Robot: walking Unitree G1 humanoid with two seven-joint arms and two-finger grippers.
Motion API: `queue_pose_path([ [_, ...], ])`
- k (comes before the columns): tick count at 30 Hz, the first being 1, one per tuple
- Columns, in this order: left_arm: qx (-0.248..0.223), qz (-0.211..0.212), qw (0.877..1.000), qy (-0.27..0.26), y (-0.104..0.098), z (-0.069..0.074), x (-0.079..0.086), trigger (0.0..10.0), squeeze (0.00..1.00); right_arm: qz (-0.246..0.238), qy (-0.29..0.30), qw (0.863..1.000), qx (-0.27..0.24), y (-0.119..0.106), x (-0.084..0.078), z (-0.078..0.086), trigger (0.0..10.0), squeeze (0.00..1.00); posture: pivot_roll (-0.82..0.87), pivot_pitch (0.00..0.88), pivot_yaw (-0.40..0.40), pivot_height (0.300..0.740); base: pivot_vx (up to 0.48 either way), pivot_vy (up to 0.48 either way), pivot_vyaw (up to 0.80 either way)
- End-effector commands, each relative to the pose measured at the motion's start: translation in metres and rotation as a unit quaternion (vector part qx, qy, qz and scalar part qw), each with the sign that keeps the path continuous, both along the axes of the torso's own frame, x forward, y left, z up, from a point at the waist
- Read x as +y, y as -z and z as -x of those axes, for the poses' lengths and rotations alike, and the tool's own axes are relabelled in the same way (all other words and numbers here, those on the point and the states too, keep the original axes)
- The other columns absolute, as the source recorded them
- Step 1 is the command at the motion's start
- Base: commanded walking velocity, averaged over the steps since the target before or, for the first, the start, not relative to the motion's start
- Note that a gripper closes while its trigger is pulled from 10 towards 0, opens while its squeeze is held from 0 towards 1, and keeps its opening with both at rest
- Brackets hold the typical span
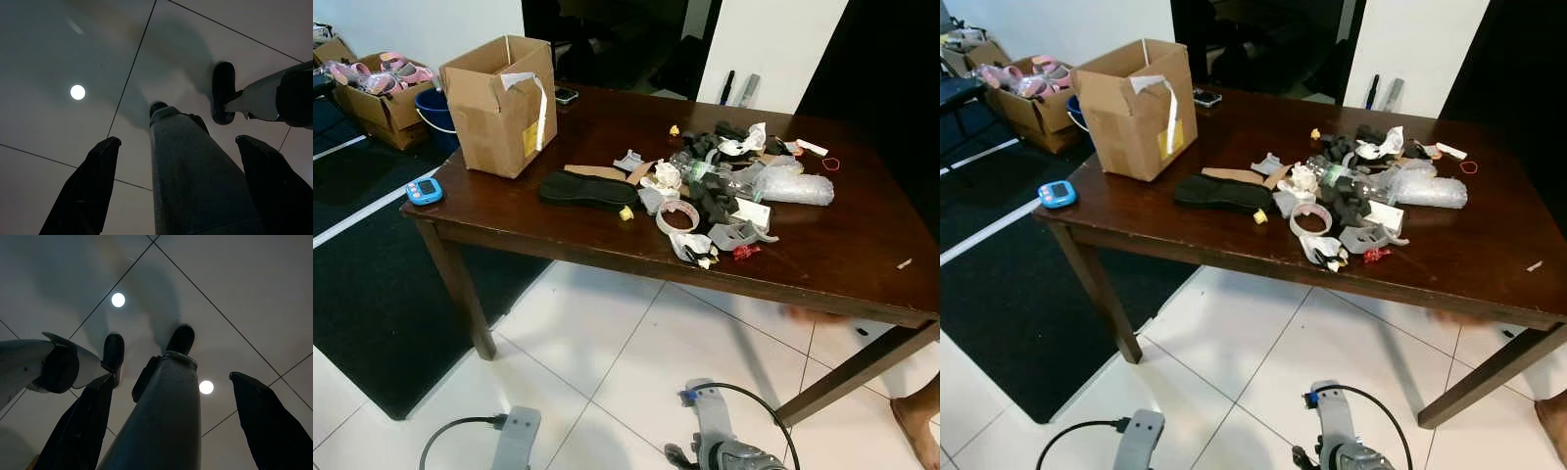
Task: Picking trash to rubbish bin
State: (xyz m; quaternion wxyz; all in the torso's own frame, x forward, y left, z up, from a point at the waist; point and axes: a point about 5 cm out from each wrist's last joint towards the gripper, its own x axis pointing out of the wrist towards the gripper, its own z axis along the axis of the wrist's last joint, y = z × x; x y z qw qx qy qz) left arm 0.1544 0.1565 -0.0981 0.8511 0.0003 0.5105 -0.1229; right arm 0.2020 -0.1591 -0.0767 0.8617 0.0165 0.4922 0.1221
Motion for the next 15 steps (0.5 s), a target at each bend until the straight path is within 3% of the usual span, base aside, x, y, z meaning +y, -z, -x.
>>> queue_pose_path([
  [1, 0.001, 0.003, 1.000, 0.004, 0.0008, 0.0016, -0.0046, 10.0, 0.00, 0.003, 0.004, 1.000, 0.007, 0.0020, -0.0015, 0.0038, 10.0, 0.00, 0.06, 0.041, -0.046, 0.740, 0.000, 0.000, 0.00],
  [15, 0.004, 0.001, 1.000, 0.008, 0.0009, 0.0026, -0.0007, 10.0, 0.00, 0.007, 0.001, 1.000, 0.010, 0.0033, -0.0016, 0.0061, 10.0, 0.00, 0.06, 0.030, -0.042, 0.740, 0.000, 0.000, 0.00],
])
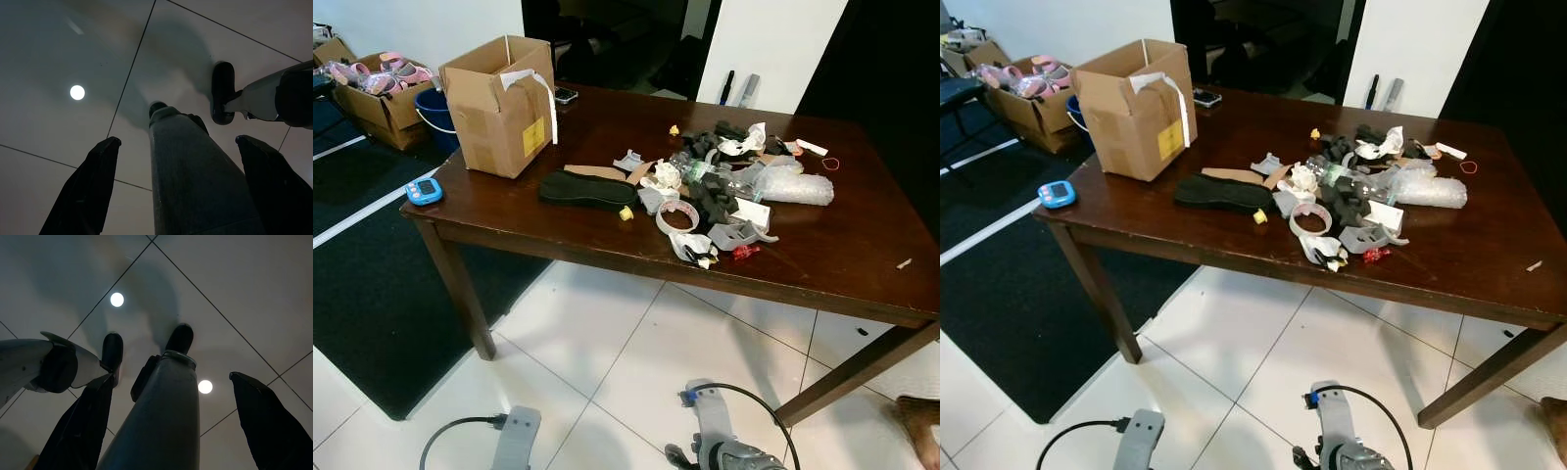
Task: Picking trash to rubbish bin
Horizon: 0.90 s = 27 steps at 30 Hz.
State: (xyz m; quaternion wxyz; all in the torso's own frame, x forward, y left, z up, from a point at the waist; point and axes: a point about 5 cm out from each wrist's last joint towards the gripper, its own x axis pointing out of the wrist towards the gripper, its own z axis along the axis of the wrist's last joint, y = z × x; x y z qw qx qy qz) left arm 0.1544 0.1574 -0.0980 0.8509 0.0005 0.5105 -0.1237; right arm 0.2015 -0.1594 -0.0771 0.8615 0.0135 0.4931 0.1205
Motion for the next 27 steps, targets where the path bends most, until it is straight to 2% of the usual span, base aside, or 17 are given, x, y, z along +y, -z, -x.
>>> queue_pose_path([
  [1, 0.004, 0.001, 1.000, 0.007, 0.0011, 0.0030, -0.0009, 10.0, 0.00, 0.003, 0.000, 1.000, 0.009, 0.0030, -0.0012, 0.0056, 10.0, 0.00, 0.06, 0.029, -0.042, 0.740, 0.000, 0.000, 0.00],
  [11, 0.010, -0.002, 1.000, 0.002, 0.0031, 0.0097, 0.0051, 10.0, 0.00, 0.000, 0.006, 1.000, 0.009, 0.0029, -0.0009, 0.0054, 10.0, 0.00, 0.05, 0.038, -0.035, 0.740, 0.000, 0.000, 0.00],
  [27, 0.008, -0.001, 1.000, 0.001, 0.0017, 0.0041, -0.0004, 10.0, 0.00, -0.003, 0.016, 1.000, 0.009, 0.0032, -0.0013, 0.0059, 10.0, 0.00, 0.05, 0.044, -0.030, 0.740, 0.000, 0.000, 0.00],
])
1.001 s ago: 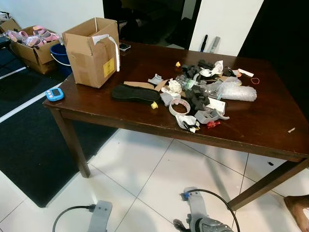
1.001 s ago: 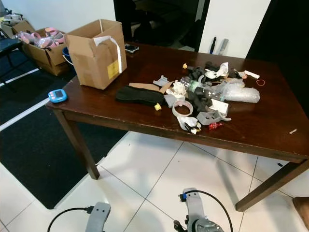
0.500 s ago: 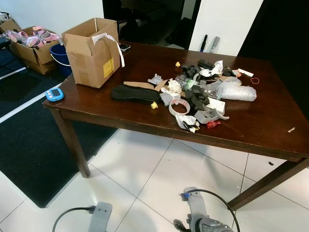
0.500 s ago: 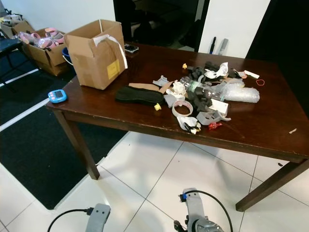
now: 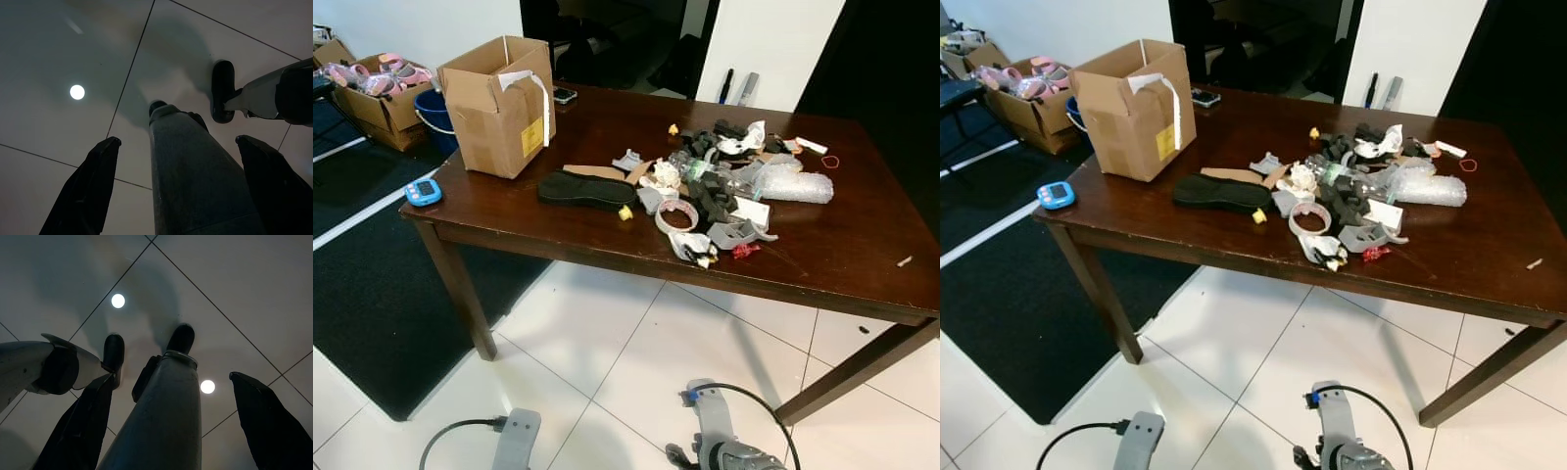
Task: Picking trash to rubbish bin
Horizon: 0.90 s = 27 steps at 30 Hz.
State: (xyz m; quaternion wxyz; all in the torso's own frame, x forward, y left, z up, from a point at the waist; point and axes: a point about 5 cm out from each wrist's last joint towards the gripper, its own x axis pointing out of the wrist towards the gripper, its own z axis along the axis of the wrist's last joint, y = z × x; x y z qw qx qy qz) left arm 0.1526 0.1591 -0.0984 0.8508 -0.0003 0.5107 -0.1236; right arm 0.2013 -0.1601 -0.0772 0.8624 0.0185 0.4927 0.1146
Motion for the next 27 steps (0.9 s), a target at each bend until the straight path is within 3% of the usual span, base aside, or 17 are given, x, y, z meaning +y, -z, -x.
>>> queue_pose_path([
  [1, 0.007, -0.002, 1.000, 0.002, 0.0012, 0.0022, -0.0021, 10.0, 0.00, -0.001, 0.009, 1.000, 0.009, 0.0031, -0.0006, 0.0058, 10.0, 0.00, 0.05, 0.044, -0.030, 0.740, 0.000, 0.000, 0.00],
  [27, 0.009, -0.003, 1.000, 0.003, 0.0019, 0.0041, -0.0020, 10.0, 0.00, 0.004, 0.010, 1.000, 0.012, 0.0042, -0.0030, 0.0081, 10.0, 0.00, 0.05, 0.044, -0.032, 0.740, 0.000, 0.000, 0.00],
])
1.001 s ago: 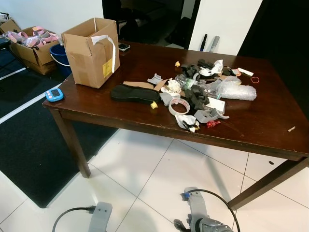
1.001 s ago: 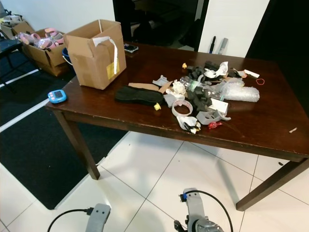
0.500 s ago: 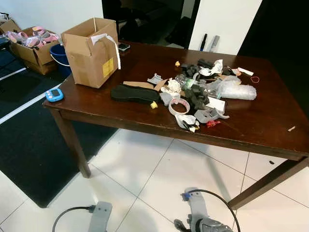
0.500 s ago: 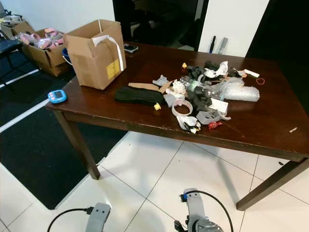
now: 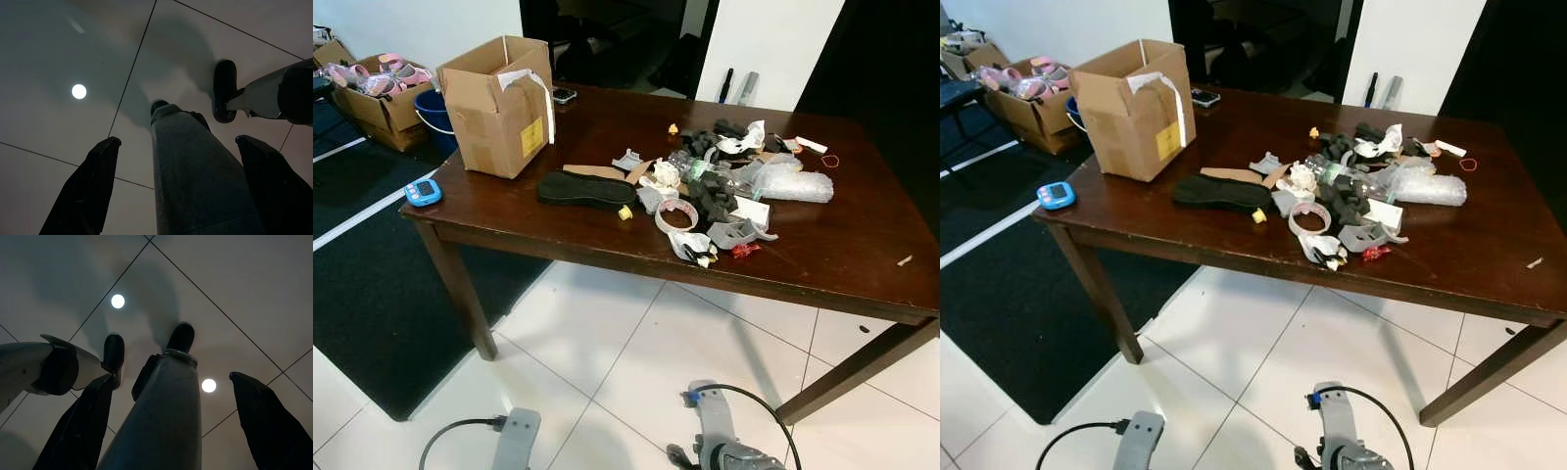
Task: Picking trash to rubbish bin
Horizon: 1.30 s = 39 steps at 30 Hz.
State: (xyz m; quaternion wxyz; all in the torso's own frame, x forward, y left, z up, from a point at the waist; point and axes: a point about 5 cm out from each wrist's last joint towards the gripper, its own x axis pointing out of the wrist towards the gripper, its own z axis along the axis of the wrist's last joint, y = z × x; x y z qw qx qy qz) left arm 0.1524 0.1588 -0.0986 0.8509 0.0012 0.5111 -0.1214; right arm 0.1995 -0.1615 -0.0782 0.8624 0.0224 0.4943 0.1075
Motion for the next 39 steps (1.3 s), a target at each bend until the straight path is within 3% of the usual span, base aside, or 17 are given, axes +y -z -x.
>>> queue_pose_path([
  [1, 0.009, -0.001, 1.000, 0.004, 0.0018, 0.0040, -0.0017, 10.0, 0.00, 0.003, 0.001, 1.000, 0.009, 0.0030, -0.0016, 0.0058, 10.0, 0.00, 0.05, 0.044, -0.032, 0.740, 0.000, 0.000, 0.00],
  [39, 0.001, 0.001, 1.000, 0.004, -0.0004, -0.0018, -0.0023, 10.0, 0.00, -0.006, 0.000, 1.000, 0.001, -0.0010, 0.0027, -0.0022, 10.0, 0.00, 0.06, 0.040, -0.030, 0.740, 0.000, 0.000, 0.00],
])
